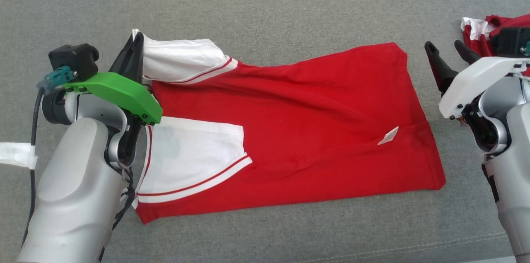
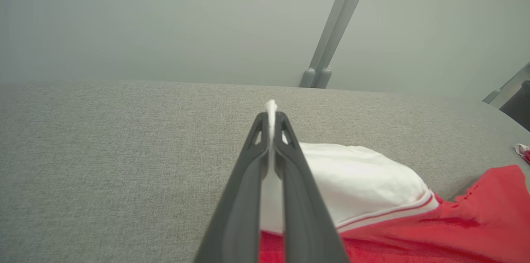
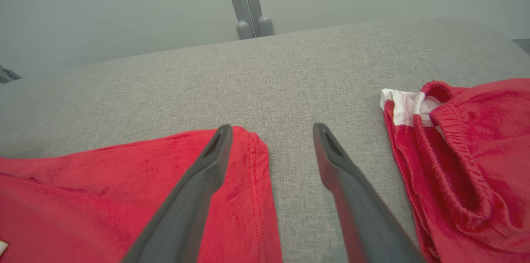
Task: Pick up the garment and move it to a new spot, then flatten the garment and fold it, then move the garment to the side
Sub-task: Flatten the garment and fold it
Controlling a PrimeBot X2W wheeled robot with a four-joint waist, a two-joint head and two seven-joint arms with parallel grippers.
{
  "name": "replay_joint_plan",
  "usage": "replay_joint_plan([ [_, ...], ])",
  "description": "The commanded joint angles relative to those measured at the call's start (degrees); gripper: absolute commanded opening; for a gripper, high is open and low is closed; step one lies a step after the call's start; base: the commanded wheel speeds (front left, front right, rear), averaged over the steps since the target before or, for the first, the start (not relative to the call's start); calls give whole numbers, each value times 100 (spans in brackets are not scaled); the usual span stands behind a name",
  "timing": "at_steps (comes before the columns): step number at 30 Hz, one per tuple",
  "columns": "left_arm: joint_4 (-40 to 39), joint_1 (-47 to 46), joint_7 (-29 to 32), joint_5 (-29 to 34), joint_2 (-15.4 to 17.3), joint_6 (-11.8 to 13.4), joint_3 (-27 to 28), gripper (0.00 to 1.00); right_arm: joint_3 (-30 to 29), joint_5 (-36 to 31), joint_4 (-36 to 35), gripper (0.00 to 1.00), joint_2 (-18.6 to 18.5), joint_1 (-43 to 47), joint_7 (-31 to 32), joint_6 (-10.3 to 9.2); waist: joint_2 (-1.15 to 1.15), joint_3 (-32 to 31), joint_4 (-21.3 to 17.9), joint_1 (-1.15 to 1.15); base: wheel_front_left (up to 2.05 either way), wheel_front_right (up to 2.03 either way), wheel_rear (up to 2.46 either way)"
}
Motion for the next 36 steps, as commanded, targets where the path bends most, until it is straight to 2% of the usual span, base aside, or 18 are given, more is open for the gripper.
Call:
replay_joint_plan([
  [1,-105,91,60,-57,37,82,-13,0,124,-74,331,100,-20,-255,75,2,0,163,120,0,0,0,0],
  [12,-254,-6,133,-60,-30,170,-72,0,655,-92,1572,100,-70,-1112,35,2,0,382,274,0,0,0,0],
  [25,-133,-197,118,-80,-164,136,-204,0,1301,40,2844,100,-37,-1897,149,2,0,531,472,0,0,0,0],
  [27,-102,-214,101,-79,-179,135,-217,0,1383,100,2961,87,-48,-1974,140,2,0,545,484,0,0,0,0],
  [28,-89,-228,95,-75,-185,136,-223,0,1426,127,3013,72,-50,-2006,120,2,0,549,486,0,0,0,0],
  [29,-66,-247,86,-73,-188,136,-235,0,1528,158,3100,49,-67,-2045,123,2,0,547,483,0,0,0,0],
  [31,-41,-254,76,-79,-187,130,-242,0,1644,183,3172,41,-104,-2088,128,2,0,541,474,0,0,0,0],
  [34,-15,-257,53,-93,-176,129,-243,0,1772,167,3258,16,-145,-2144,66,1,0,532,450,0,0,0,0],
  [35,-7,-256,57,-95,-176,128,-245,0,1781,146,3286,3,-156,-2161,-20,1,0,531,442,0,0,0,0],
  [36,0,-256,49,-92,-177,129,-249,0,1796,129,3309,0,-150,-2182,-101,1,0,532,434,0,0,0,0],
])
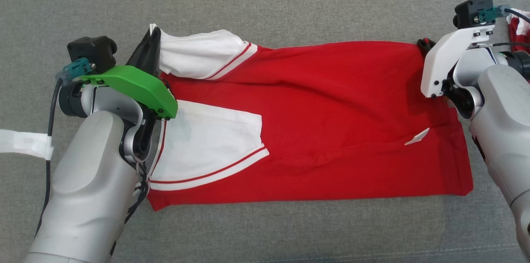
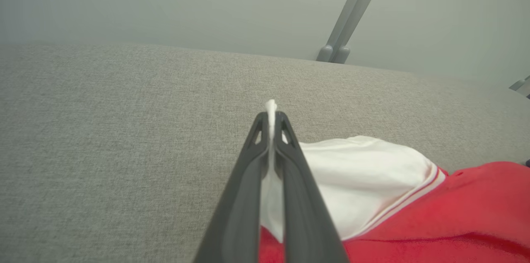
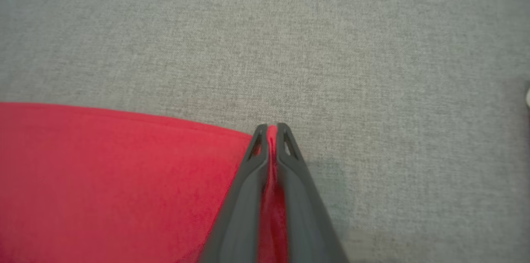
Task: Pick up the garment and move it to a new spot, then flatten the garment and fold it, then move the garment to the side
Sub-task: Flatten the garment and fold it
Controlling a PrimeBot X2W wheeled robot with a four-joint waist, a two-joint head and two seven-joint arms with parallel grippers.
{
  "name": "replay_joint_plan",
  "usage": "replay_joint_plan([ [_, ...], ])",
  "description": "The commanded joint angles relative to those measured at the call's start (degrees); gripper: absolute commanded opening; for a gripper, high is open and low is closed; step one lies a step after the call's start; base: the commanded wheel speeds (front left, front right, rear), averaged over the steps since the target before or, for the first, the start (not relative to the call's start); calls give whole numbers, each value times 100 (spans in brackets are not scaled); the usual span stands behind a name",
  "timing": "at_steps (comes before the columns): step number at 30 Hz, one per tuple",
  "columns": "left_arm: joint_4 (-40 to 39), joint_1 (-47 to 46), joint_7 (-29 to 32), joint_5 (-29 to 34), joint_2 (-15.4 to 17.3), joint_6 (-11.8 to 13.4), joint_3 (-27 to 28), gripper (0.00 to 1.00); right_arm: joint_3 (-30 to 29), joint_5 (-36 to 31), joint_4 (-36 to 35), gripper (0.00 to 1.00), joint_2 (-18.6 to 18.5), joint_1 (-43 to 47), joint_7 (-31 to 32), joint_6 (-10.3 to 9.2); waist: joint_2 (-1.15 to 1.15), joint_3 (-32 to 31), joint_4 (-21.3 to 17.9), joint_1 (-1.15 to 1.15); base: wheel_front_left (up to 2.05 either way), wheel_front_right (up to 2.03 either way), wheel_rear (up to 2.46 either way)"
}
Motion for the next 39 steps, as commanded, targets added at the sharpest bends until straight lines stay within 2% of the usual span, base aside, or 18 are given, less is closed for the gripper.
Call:
replay_joint_plan([
  [1,7,-82,-35,-18,20,-6,-1,0,15,-17,70,0,-30,-69,-168,-1,0,-1,-17,0,0,0,0],
  [11,0,-23,-199,-2,37,-51,-34,0,90,270,-26,0,-38,-4,-856,-1,0,-172,-128,0,0,0,0],
  [17,-373,419,-475,-47,158,-70,-3,0,238,709,-744,0,-245,629,-1442,-1,0,-377,-260,0,0,0,0],
  [21,-871,997,-634,-133,259,43,80,0,226,888,-1304,0,-312,1185,-1770,-1,0,-480,-320,0,0,0,0],
  [25,-1438,1742,-732,-264,306,261,183,0,53,844,-1764,0,-393,1794,-2076,-1,0,-603,-327,0,0,0,0],
  [33,-2350,3012,-733,-488,285,680,264,0,-488,684,-2487,0,-160,2914,-2325,-1,0,-870,-262,0,0,0,0],
  [39,-2448,3367,-655,-585,235,787,198,0,-794,454,-2771,0,75,3391,-2294,-1,0,-976,-250,0,0,0,0],
])
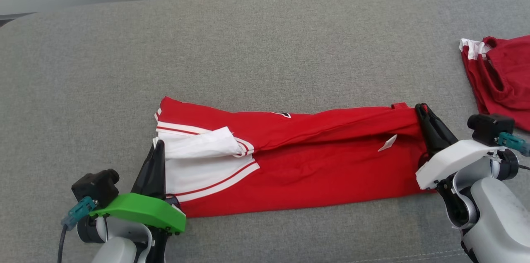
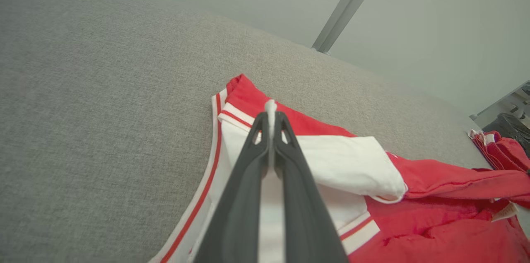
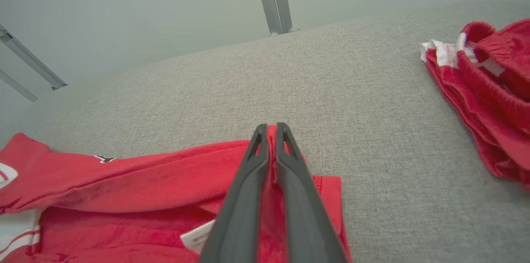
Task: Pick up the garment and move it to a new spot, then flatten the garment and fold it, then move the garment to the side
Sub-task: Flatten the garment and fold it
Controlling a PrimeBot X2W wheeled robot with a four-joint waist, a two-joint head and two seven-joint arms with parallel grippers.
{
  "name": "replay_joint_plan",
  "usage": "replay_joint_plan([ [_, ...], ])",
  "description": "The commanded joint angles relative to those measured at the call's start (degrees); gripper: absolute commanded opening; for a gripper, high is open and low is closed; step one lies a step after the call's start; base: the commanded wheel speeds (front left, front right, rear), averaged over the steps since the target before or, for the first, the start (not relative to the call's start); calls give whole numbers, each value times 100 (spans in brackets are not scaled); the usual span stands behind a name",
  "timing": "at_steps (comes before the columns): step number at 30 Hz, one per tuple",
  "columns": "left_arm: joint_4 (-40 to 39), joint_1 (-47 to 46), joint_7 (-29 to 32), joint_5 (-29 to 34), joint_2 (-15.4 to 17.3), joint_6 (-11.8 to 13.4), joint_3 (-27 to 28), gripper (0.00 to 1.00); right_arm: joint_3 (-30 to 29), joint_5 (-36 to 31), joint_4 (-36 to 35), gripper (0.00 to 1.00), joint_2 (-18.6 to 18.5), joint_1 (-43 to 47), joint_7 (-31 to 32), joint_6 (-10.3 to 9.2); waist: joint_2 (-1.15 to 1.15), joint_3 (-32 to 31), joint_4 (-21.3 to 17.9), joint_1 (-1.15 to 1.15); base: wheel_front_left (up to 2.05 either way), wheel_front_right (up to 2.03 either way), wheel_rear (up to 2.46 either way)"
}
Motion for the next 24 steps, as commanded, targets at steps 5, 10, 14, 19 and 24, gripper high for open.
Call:
replay_joint_plan([
  [5,167,124,34,-88,-75,-52,-92,0,-153,-344,-59,24,133,276,-141,0,0,-45,-16,0,0,0,0],
  [10,330,250,-42,-156,-108,-99,-118,100,-281,-532,-122,100,263,536,-385,0,0,-89,-40,0,0,0,0],
  [14,340,391,-48,-166,-66,-111,-119,100,-439,-589,-204,100,336,752,-514,0,0,-129,-42,0,0,0,0],
  [19,234,625,-134,-185,30,8,-3,100,-819,-683,-435,100,497,1156,-626,0,0,-206,-31,0,0,0,0],
  [24,-4,716,-247,-99,74,113,85,100,-1131,-787,-765,100,647,1548,-666,0,0,-320,-35,0,0,0,0],
])
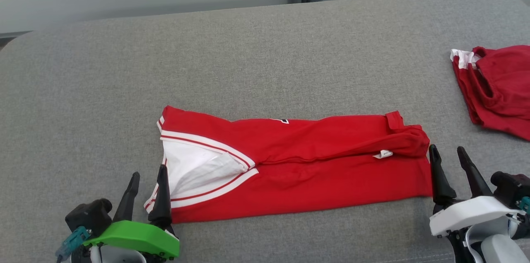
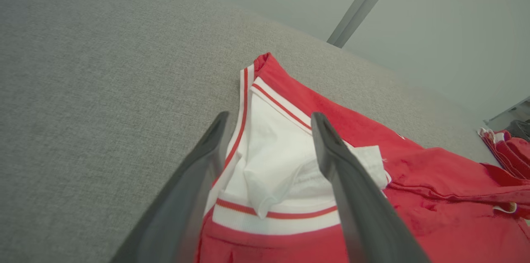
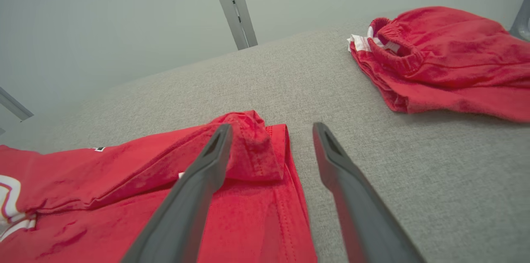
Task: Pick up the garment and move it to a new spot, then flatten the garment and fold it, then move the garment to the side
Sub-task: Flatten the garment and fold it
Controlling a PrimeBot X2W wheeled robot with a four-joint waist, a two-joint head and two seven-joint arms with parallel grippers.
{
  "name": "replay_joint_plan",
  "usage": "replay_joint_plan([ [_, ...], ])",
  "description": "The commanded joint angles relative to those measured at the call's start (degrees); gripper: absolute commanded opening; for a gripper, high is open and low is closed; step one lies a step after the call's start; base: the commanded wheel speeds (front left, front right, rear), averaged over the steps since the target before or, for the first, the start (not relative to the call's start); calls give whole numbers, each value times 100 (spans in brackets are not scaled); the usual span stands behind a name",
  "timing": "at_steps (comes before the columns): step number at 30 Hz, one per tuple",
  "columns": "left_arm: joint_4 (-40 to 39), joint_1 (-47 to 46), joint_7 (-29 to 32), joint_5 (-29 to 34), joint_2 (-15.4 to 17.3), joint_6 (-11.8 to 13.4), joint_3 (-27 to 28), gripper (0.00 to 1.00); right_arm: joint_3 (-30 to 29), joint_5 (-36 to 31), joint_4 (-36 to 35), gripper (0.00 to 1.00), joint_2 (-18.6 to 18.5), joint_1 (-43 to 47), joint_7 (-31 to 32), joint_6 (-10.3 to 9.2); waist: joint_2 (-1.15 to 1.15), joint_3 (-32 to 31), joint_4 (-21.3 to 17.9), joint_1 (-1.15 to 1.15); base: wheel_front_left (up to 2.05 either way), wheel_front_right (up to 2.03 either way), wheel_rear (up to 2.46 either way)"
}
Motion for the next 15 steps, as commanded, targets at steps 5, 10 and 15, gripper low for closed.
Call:
replay_joint_plan([
  [5,-195,24,-97,182,43,72,-6,100,-211,-182,-337,100,145,360,53,0,0,-207,-76,0,0,0,0],
  [10,-237,-130,-141,347,20,55,-95,100,-309,-325,-544,100,205,502,185,0,0,-416,-124,0,0,0,0],
  [15,-188,-230,-197,474,-61,58,-154,100,-366,-440,-650,100,220,541,295,0,0,-616,-99,0,0,0,0],
])
